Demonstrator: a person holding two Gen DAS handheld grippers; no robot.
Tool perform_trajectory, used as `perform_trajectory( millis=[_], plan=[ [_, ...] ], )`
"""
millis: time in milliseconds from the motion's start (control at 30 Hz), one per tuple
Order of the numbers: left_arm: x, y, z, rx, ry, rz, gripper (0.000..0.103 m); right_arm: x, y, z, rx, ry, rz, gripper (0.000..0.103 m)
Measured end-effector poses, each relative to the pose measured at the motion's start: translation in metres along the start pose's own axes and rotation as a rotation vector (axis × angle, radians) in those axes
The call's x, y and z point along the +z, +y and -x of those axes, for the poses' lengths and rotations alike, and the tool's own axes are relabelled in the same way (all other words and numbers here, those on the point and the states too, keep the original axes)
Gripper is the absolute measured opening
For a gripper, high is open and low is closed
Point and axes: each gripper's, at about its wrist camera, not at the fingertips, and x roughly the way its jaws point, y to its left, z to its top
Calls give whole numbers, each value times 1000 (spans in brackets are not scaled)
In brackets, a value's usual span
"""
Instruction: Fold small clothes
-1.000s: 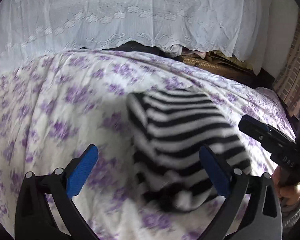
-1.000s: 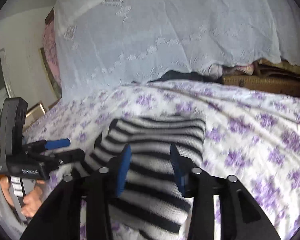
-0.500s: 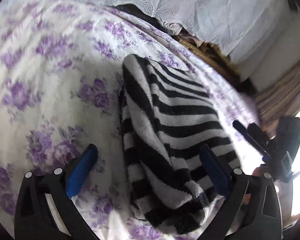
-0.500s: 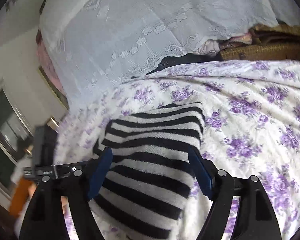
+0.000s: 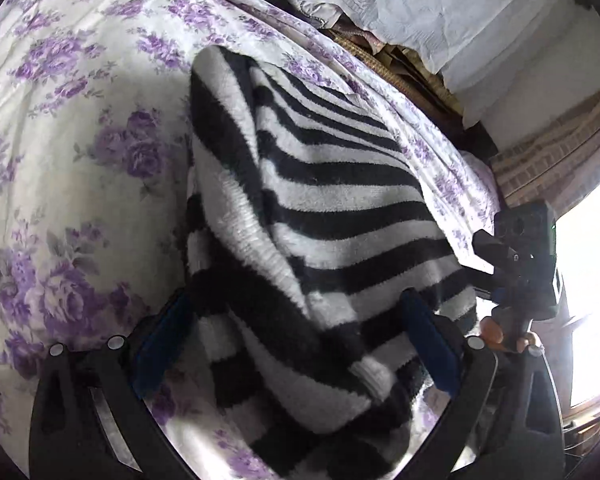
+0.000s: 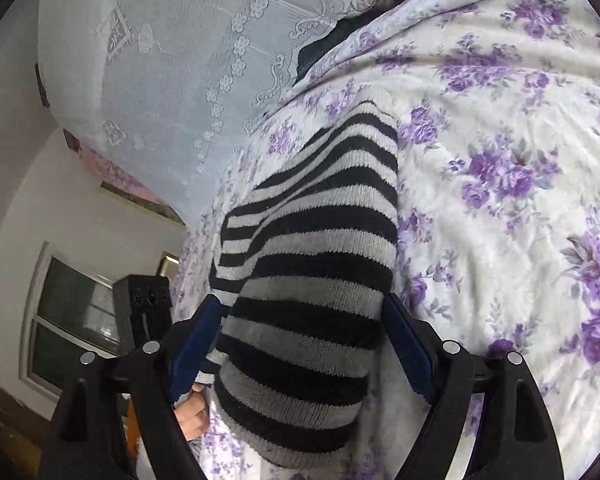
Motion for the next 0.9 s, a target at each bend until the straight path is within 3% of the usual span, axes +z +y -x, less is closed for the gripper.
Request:
perform_trajectory(
  millis=[167, 300, 367, 433, 600, 900],
  plan=[
    [10, 0, -10, -2, 6, 20, 99, 7, -6, -19, -27, 16, -6, 84],
    [13, -2, -13, 3, -14, 1, 98, 9, 3, -36, -97, 10, 78, 84],
    [10, -4, -9, 21, -31, -9, 80, 6, 6, -39, -119, -6, 114, 81],
    [6, -6, -5, 41, -46, -24, 73, 4, 9, -39, -134, -24, 153, 76],
    [2, -14, -1, 83, -75, -68, 65, -4, 22, -36, -173, -78, 259, 61],
    [-12, -38, 10, 148, -130, -154, 55, -17, 39, -18, -223, -138, 370, 56]
  ],
)
